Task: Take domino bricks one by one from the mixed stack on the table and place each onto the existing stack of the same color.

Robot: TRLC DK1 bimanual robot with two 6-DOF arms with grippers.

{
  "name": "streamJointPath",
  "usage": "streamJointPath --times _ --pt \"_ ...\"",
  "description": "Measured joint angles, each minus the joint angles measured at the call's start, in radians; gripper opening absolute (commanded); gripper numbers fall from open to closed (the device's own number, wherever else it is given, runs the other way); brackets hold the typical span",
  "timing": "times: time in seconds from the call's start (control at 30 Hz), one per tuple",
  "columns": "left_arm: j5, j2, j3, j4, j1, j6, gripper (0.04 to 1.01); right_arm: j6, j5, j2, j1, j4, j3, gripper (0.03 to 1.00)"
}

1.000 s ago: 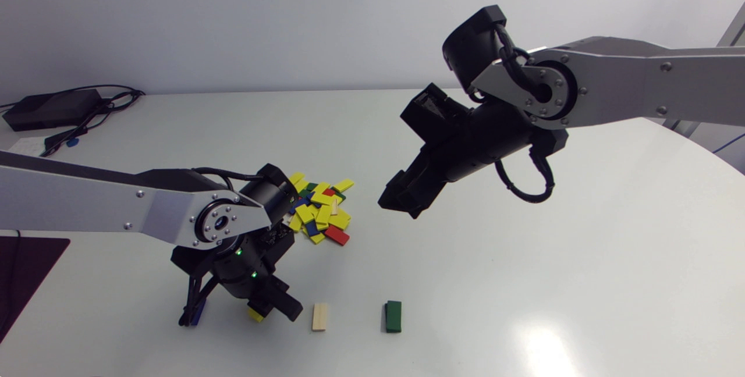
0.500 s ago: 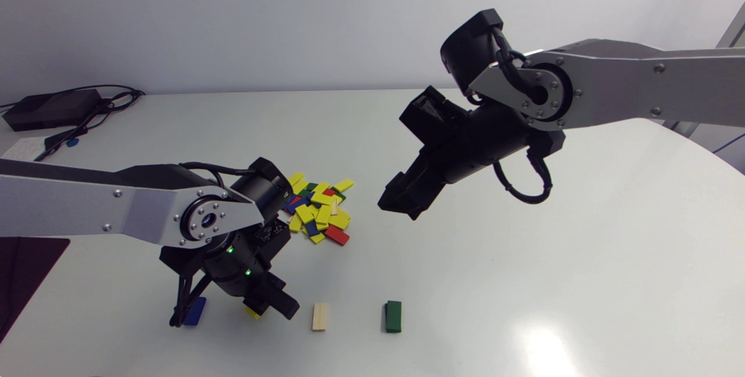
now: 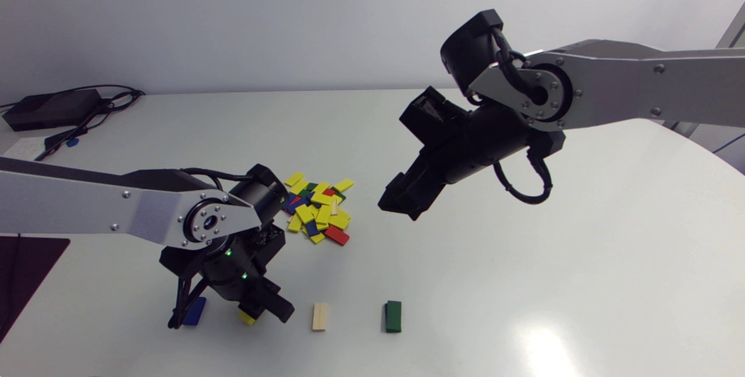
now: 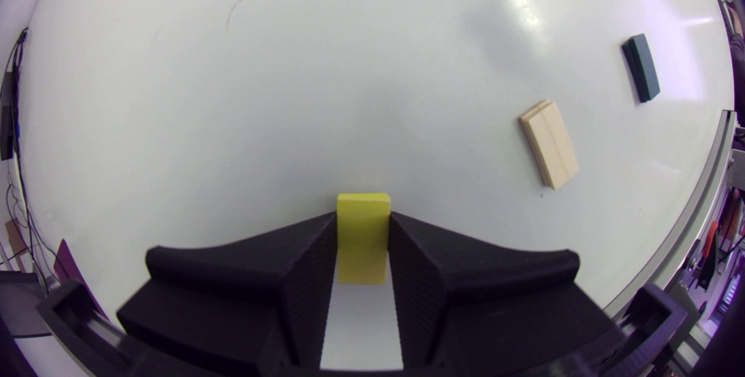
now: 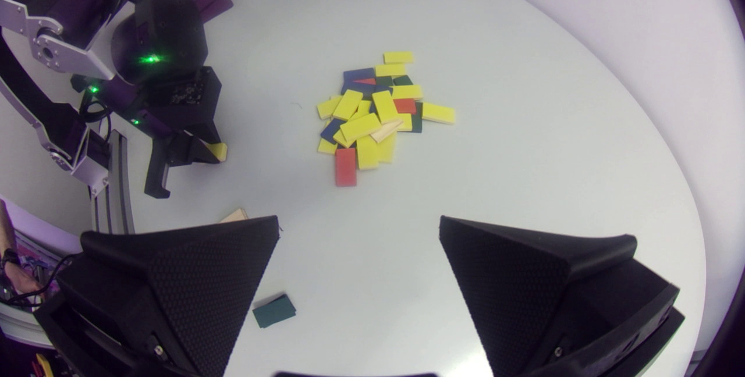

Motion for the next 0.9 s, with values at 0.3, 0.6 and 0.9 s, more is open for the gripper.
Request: streamJointPath --times 0.3,0.6,0.9 --pt "0.000 0.006 0.000 0.000 0.000 0.000 0.425 0.000 -0.001 0.000 -0.007 0.000 -0.004 0.967" --pt "0.001 0.018 0.000 -0.017 -0.001 0.001 0.687 0.000 -0.007 0.000 -0.014 0.000 -0.005 0.967" --pt "0.008 0.018 0.154 -0.144 0.028 0.004 0.739 0.000 -0.007 0.000 -0.014 0.000 -0.005 0.967"
